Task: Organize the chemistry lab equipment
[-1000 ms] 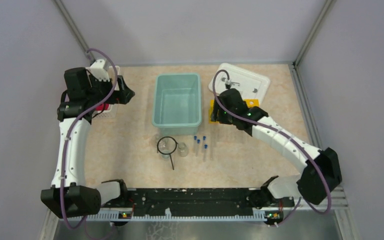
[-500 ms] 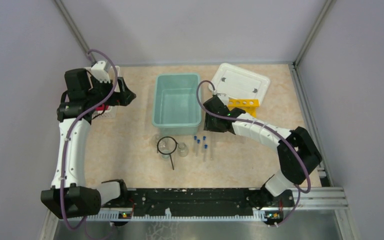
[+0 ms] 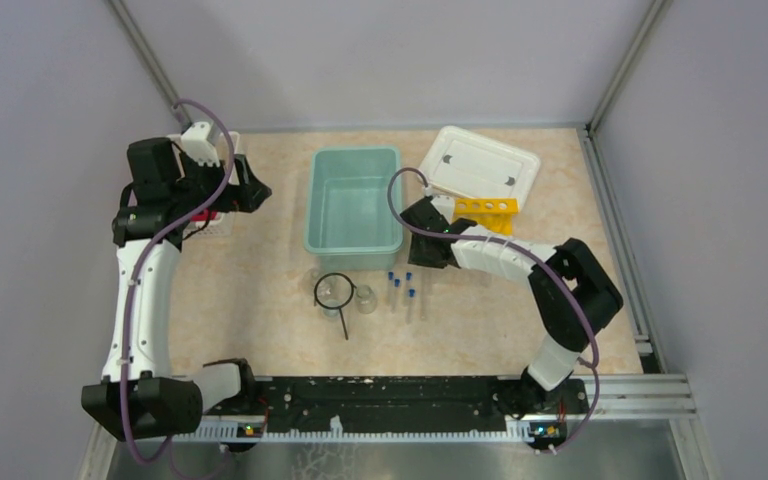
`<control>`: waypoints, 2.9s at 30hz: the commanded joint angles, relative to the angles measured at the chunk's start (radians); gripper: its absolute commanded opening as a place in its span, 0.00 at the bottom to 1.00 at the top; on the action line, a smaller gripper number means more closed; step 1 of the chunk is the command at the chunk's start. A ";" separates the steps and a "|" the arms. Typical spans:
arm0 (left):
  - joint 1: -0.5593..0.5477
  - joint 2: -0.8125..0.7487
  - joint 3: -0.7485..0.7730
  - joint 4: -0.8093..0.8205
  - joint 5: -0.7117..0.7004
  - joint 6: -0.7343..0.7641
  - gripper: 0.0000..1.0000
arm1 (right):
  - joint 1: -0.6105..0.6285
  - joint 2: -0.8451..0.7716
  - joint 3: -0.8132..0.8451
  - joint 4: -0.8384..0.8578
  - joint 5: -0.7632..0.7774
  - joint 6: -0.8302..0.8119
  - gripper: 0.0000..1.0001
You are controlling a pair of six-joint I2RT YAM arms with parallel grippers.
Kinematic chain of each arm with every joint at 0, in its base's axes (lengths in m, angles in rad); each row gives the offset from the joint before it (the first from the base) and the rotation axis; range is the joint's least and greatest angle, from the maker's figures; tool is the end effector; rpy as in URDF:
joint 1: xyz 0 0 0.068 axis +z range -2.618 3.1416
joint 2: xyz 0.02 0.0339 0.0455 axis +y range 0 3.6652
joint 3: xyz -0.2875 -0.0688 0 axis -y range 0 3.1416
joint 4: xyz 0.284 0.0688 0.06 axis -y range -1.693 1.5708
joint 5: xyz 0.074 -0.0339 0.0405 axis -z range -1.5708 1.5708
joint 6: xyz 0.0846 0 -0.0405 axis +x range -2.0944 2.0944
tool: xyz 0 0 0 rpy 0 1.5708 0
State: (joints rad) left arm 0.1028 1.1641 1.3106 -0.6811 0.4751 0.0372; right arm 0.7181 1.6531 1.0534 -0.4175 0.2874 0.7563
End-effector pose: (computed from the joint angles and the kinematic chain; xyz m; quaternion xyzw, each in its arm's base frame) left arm 0.3092 -0.0070 0.4023 0.0888 0.8477 -0.1703 0.4944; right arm 0.3121 0.2408 0.1573 0.0573 0.9511 0.0798 0.2928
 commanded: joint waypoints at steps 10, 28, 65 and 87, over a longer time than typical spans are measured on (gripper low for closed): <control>0.004 -0.023 0.022 0.027 0.041 -0.009 0.99 | 0.006 0.070 -0.018 0.040 0.060 0.023 0.35; 0.003 -0.030 -0.001 0.074 0.071 -0.017 0.99 | 0.007 0.137 0.033 0.023 0.022 0.024 0.13; -0.362 -0.006 -0.088 0.079 0.471 -0.018 0.99 | 0.372 -0.157 0.600 0.087 0.245 -0.160 0.00; -0.377 -0.053 -0.201 0.150 0.559 -0.032 0.42 | 0.396 -0.139 0.597 0.126 0.188 -0.114 0.19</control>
State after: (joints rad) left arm -0.2687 1.1316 1.1080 -0.5594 1.0191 -0.0338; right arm 1.1030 1.5330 1.6047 -0.3187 0.5137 0.6209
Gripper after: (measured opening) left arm 0.477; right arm 0.132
